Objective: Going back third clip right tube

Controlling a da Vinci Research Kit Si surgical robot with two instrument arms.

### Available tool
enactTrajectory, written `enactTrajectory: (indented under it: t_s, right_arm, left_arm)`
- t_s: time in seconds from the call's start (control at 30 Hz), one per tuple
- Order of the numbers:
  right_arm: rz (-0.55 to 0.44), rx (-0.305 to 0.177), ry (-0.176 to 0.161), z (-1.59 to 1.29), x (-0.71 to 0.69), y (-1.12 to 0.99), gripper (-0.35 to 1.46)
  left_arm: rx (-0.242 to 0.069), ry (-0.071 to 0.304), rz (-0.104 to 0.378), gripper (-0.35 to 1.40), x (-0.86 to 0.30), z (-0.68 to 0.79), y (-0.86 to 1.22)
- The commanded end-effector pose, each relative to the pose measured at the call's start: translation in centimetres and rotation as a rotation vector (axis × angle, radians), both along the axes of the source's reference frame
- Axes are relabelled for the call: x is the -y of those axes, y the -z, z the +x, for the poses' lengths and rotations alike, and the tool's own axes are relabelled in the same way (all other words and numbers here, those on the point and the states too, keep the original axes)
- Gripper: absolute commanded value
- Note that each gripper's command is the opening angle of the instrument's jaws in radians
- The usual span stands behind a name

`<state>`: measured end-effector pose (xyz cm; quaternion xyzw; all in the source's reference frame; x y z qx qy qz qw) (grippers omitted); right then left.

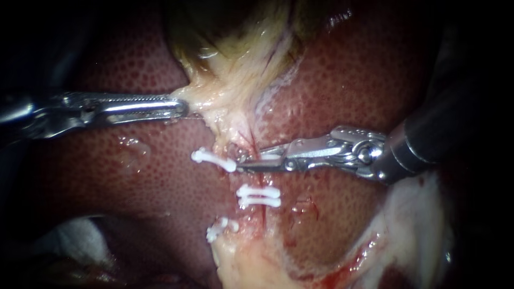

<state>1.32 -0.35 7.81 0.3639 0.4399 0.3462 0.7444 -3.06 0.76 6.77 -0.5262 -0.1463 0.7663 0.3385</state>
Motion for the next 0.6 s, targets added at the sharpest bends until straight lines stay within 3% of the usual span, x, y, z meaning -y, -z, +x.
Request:
enactTrajectory:
  t_s: [0.03, 0.23, 0.37, 0.5, 0.6]
  right_arm:
    - [0.001, -0.001, 0.001, 0.01, 0.0, 0.0, -0.35]
    - [0.007, -0.009, 0.013, 0.02, 0.02, 0.02, -0.33]
    - [-0.049, -0.055, 0.009, 0.06, 0.0, 0.02, 0.41]
    - [-0.149, -0.091, -0.01, 0.06, -0.07, 0.03, 0.49]
    - [-0.179, -0.099, 0.003, 0.0, -0.09, 0.09, 0.49]
  left_arm:
    - [0.0, 0.0, 0.0, -0.35, 0.0, 0.0, 0.01]
    - [0.0, 0.0, 0.0, -0.35, 0.0, 0.0, 0.01]
    - [0.0, 0.001, 0.0, -0.35, 0.0, 0.0, 0.01]
    - [0.0, 0.0, 0.0, -0.35, 0.0, 0.01, 0.01]
    - [-0.002, 0.002, -0.001, -0.35, 0.0, 0.02, 0.01]
